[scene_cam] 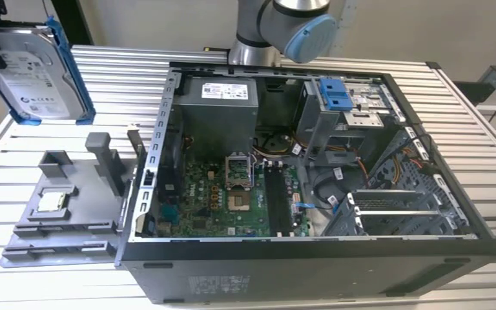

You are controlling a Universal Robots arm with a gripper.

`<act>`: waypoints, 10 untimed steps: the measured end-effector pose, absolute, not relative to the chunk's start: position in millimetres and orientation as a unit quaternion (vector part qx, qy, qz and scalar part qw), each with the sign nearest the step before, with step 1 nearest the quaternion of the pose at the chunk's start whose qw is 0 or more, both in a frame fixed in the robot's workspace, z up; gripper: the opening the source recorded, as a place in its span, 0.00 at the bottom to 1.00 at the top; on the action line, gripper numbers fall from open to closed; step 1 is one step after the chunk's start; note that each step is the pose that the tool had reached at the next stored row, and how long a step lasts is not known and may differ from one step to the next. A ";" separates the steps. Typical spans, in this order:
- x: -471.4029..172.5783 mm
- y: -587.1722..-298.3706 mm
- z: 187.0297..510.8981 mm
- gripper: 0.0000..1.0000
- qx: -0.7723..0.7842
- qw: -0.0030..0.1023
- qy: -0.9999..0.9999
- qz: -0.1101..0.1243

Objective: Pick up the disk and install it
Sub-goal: 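Pick up the disk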

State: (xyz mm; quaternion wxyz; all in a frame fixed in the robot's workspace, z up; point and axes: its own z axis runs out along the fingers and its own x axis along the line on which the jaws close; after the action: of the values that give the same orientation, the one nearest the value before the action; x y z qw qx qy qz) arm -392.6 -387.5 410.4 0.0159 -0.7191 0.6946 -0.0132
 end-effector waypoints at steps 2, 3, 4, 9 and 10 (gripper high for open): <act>-392.6 -387.5 416.3 0.00 -0.719 0.017 0.695 -0.015; -392.6 -387.5 420.0 0.00 -0.719 0.017 0.695 -0.015; -392.6 -387.5 424.3 0.00 -0.719 0.017 0.695 -0.015; -392.6 -387.5 446.3 0.00 -0.719 0.017 0.695 -0.015; -392.6 -387.5 449.9 0.00 -0.719 0.017 0.695 -0.015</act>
State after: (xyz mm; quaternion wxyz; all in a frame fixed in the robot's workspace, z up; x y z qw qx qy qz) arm -392.6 -387.5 449.9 0.0172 -0.7191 0.6946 -0.0146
